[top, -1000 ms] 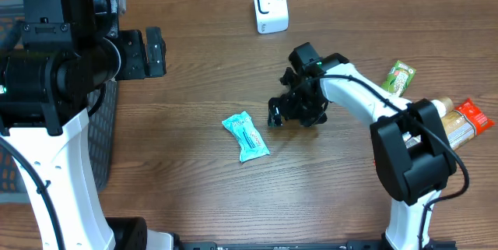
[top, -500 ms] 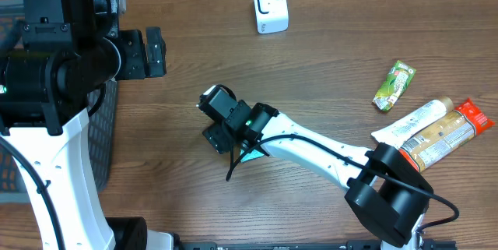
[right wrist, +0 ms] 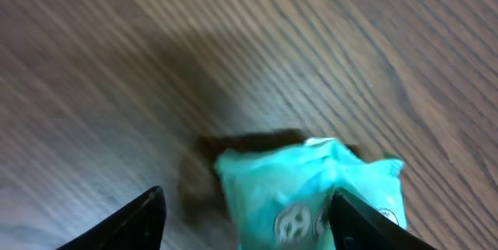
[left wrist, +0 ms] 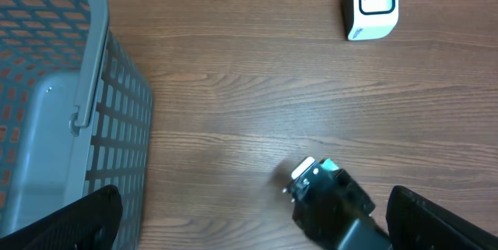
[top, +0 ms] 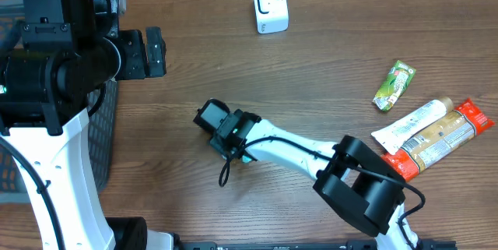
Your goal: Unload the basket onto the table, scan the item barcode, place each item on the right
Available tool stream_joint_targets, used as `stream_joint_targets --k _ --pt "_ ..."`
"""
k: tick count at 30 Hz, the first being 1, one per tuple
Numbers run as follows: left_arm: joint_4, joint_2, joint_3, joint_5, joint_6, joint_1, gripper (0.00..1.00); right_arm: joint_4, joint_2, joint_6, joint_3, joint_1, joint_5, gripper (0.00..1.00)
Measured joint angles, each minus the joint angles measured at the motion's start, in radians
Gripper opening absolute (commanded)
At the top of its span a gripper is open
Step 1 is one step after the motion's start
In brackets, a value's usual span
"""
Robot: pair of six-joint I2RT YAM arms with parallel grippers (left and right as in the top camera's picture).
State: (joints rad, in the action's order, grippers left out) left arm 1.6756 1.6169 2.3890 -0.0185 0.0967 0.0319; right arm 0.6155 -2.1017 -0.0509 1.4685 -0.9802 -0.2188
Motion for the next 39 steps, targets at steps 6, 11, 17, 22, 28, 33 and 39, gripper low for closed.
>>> stream_joint_targets --k 6,11,17,22,28,33,39 --pt "0.0 0.0 0.0 0.0 0.0 0.0 1.0 -0.007 -0.025 0.005 0.005 -0.015 -0.058 0.52" --pt "0.0 0.0 0.0 0.0 0.0 0.0 0.99 0.002 -0.063 0.044 0.033 -0.014 -0.123 0.21" --pt "0.0 0.0 0.0 0.0 0.0 0.0 1.0 0.043 -0.067 0.069 0.047 -0.018 -0.165 0.04" --pt "0.0 0.0 0.0 0.0 0.0 0.0 1.0 0.1 -0.056 0.063 0.048 -0.023 -0.167 0.04" --pt "0.0 0.0 0.0 0.0 0.0 0.0 1.0 0.163 0.022 0.046 0.044 0.02 0.109 0.04" --pt "0.0 0.0 0.0 0.0 0.0 0.0 1.0 0.111 0.15 0.048 0.044 0.198 0.57 0.04" --pt "0.0 0.0 0.0 0.0 0.0 0.0 1.0 -0.069 0.132 0.046 -0.006 0.428 1.042 0.04"
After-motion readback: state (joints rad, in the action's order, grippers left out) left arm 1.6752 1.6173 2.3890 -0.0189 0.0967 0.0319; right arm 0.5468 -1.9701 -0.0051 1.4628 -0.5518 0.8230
